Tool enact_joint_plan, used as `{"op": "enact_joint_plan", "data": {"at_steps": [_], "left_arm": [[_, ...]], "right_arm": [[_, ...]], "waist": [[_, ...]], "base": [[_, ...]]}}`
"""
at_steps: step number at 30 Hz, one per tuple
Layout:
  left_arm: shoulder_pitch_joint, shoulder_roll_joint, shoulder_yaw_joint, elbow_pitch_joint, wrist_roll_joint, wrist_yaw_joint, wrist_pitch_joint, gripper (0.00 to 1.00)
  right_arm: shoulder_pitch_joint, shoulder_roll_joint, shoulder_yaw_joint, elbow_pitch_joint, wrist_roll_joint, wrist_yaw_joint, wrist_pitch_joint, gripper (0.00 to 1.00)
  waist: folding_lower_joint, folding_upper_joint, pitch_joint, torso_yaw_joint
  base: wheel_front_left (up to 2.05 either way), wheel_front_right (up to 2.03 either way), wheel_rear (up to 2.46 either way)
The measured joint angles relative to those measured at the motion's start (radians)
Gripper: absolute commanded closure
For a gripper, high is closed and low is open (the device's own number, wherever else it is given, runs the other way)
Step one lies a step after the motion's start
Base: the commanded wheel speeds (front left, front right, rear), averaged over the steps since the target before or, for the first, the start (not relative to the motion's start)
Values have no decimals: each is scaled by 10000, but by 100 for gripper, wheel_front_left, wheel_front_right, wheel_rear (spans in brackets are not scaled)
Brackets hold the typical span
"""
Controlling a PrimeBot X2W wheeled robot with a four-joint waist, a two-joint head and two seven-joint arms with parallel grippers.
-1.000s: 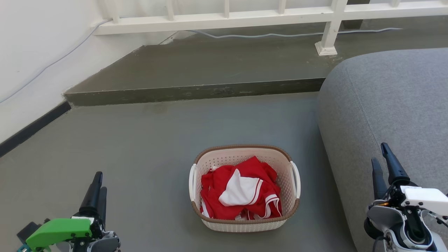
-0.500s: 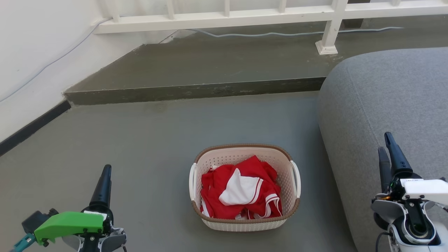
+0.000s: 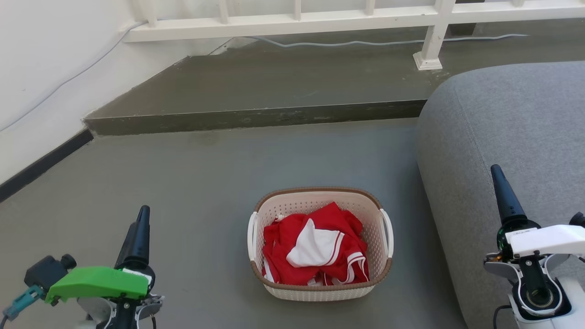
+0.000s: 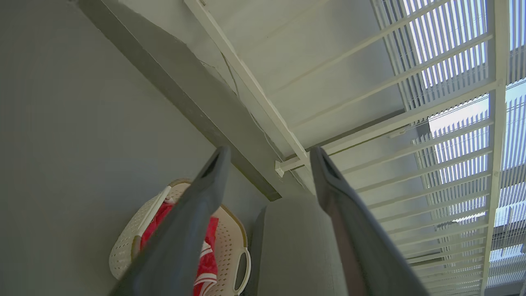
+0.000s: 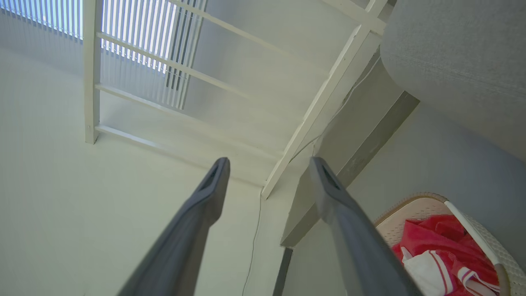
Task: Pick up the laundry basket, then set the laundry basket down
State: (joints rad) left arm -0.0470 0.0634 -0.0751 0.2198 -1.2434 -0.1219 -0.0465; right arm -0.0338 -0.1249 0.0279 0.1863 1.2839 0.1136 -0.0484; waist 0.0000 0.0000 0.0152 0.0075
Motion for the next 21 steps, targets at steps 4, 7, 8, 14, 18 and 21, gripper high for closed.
{"op": "enact_joint_plan", "data": {"at_steps": [4, 7, 8, 14, 18, 21], "left_arm": [[-142, 140, -178, -48, 959, 0, -167, 0], [-174, 167, -295, -86, 1682, 0, -265, 0], [-174, 174, -322, -86, 1918, 0, -286, 0], [-174, 205, -571, -109, 3327, 2, -508, 0], [-179, 188, -654, -236, 4069, 31, -617, 0], [-189, 190, -805, -267, 4753, 142, -736, 0]], "right_arm": [[-3, -92, 219, -38, -602, 2, -142, 0], [-8, -226, 395, -46, -1147, 2, -238, 0], [-13, -286, 428, -48, -1354, 2, -274, 0], [-197, -439, 433, -140, -2665, 4, -479, 0], [-218, -589, 570, -178, -3532, 4, -583, 0], [-221, -614, 587, -247, -4180, -6, -702, 0]], "waist": [[0, 0, 15, 8], [0, 0, 25, 9], [0, 0, 28, 8], [0, 0, 45, -1], [0, 0, 50, -4], [0, 0, 47, -1]], "base": [[0, 0, 0], [0, 0, 0], [0, 0, 0], [0, 0, 0], [0, 0, 0], [0, 0, 0]]}}
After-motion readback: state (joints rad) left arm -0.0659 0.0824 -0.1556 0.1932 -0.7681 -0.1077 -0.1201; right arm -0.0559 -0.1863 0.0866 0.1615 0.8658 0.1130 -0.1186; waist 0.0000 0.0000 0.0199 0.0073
